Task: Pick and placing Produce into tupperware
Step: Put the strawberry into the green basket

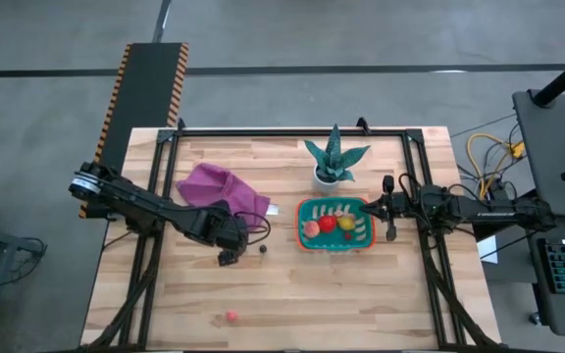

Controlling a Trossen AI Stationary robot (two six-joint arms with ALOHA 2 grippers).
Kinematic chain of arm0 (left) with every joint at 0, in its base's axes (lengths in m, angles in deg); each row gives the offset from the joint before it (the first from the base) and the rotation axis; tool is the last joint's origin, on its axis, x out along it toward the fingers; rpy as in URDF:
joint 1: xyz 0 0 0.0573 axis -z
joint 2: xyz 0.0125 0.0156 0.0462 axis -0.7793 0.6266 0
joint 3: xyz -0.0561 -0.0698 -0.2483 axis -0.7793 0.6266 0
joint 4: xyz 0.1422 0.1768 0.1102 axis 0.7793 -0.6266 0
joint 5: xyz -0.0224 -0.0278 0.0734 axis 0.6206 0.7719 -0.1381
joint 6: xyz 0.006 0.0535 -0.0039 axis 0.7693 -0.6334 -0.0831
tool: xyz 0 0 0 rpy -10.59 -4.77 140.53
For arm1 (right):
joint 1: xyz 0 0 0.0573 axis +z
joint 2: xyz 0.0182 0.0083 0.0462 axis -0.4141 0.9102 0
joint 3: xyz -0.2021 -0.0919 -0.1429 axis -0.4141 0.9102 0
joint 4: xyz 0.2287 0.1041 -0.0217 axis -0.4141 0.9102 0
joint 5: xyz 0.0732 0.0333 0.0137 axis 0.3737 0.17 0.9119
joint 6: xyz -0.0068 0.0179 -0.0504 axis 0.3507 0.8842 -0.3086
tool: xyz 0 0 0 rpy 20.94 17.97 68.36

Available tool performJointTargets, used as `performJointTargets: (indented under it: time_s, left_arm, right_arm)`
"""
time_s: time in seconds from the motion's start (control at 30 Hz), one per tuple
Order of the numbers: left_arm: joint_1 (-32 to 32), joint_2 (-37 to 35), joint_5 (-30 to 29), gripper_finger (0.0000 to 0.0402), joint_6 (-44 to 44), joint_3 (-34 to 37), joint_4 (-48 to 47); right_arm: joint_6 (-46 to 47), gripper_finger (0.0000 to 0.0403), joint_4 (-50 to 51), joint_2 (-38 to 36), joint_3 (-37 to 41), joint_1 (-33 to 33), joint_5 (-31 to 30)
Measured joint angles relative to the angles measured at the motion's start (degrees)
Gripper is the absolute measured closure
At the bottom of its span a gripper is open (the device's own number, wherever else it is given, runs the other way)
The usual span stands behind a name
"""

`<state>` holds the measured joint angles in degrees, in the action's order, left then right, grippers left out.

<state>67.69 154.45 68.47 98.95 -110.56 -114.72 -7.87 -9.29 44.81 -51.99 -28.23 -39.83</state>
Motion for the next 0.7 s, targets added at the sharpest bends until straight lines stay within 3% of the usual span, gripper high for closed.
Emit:
performJointTargets:
  time_s: [0.13, 0.27, 0.7]
  left_arm:
    - [0.0, 0.0, -1.83, 0.0007, -1.22, 1.29, 2.2]
    - [0.0, 0.0, -0.59, 0.0007, -2.79, 3.37, 7.65]
    - [0.09, 1.06, 0.01, 0.0007, -4.13, 5.85, 12.51]
  right_arm:
    - [-0.04, 0.0394, 0.02, 0.02, 0.0, 0.0, 0.0]
    - [-0.04, 0.0394, 0.02, 0.04, 0.0, 0.0, 0.0]
    - [-0.06, 0.0394, 0.04, 0.04, 0.0, 0.0, -0.01]
